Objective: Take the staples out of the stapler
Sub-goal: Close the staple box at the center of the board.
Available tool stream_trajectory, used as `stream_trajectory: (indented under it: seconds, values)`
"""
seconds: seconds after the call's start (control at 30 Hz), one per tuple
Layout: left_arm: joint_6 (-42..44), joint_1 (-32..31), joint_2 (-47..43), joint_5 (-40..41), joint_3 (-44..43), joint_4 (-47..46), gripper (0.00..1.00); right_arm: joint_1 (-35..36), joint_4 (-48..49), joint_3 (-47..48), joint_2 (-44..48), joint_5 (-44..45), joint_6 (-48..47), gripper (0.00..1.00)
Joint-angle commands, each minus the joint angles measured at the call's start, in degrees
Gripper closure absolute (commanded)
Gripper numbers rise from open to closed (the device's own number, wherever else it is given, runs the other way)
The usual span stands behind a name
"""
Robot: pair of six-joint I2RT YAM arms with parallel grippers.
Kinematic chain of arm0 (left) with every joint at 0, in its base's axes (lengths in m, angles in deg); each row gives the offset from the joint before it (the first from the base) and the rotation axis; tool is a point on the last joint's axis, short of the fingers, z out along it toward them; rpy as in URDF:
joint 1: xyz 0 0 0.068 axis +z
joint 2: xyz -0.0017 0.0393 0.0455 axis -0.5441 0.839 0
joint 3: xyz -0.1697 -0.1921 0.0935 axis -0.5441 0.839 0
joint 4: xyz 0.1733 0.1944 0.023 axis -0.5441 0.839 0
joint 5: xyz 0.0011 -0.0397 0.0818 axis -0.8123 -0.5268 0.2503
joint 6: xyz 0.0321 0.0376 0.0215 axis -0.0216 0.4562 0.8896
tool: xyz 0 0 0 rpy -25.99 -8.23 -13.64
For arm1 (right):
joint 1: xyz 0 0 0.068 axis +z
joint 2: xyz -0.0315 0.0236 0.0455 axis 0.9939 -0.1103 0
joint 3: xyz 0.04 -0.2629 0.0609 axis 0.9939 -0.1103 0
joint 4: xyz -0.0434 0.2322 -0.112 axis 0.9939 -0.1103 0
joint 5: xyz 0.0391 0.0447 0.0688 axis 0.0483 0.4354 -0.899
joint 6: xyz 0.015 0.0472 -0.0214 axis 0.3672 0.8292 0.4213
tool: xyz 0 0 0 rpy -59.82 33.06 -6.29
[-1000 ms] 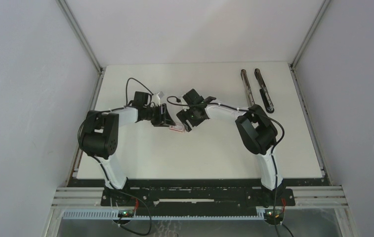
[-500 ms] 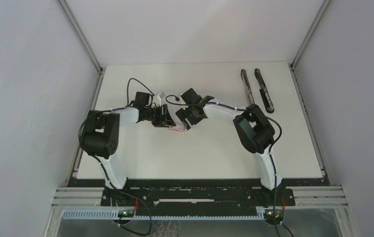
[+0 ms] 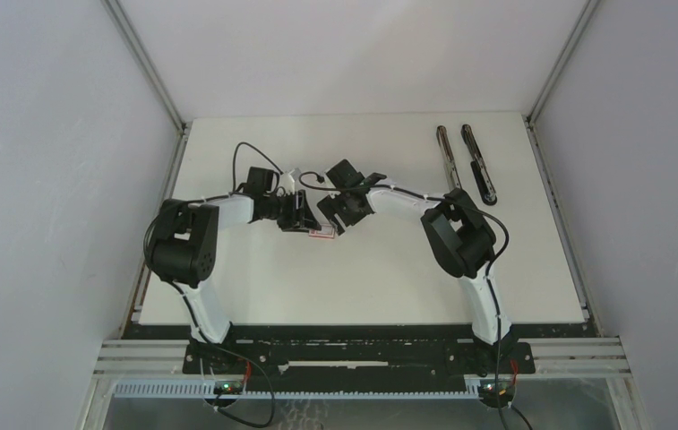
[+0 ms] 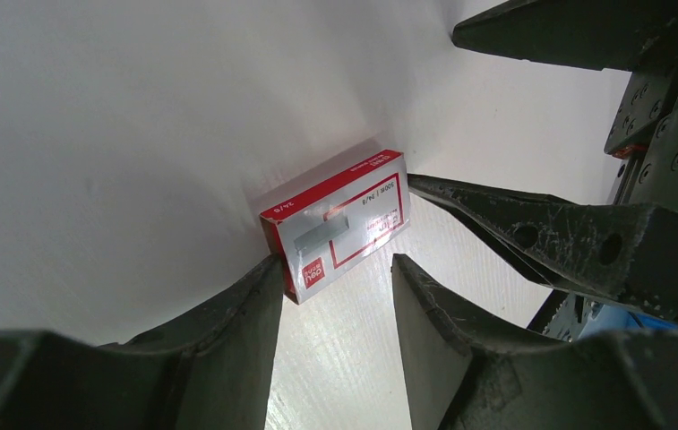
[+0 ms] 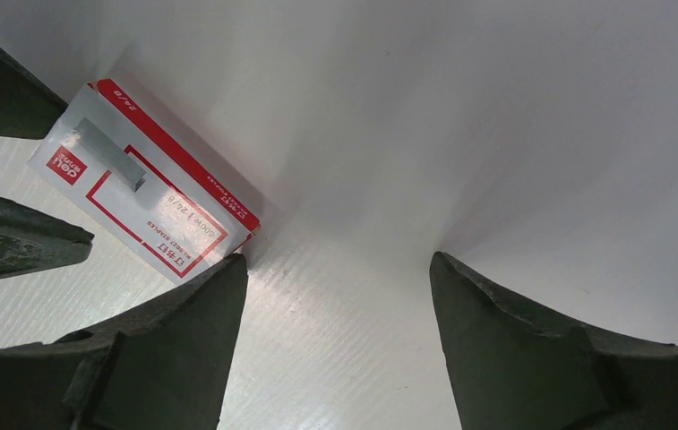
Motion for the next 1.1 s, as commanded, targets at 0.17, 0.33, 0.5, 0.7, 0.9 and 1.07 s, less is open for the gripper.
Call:
stream_trajectory:
  seconds: [0.17, 0.33, 0.5, 0.7, 0.9, 1.07]
  values:
    - [-1.0, -1.1, 1.6, -2.2, -0.5, -0.9, 0.46, -1.3, 0.1, 0.3, -1.7, -2.3, 2.7, 0.25]
    - [-1.7, -1.7, 2.7, -4.0, -1.8, -1.4, 0.46, -3.9, 0.2, 0.6, -1.3, -6.3, 1.8, 0.25]
    - [-1.7, -2.8, 3.8, -3.4, -4.0, -1.4, 0.45, -6.5, -0.4, 0.2, 0.3, -5.5, 1.0, 0.25]
    - [-3.0, -3.0, 6.1, -1.4, -7.4, -2.3, 0.45, -10.5, -0.7, -3.8, 4.2, -1.8, -1.3, 0.25]
    - [-5.9, -5.3, 7.9, -1.7, -9.8, -3.9, 0.45, -14.7, 0.8, -9.1, 9.0, 0.0, -3.5, 0.25]
    - [-6.8, -6.7, 7.6, -2.0, -9.2, -5.0, 0.45, -18.6, 1.3, -10.3, 14.2, 1.0, -4.8, 0.25]
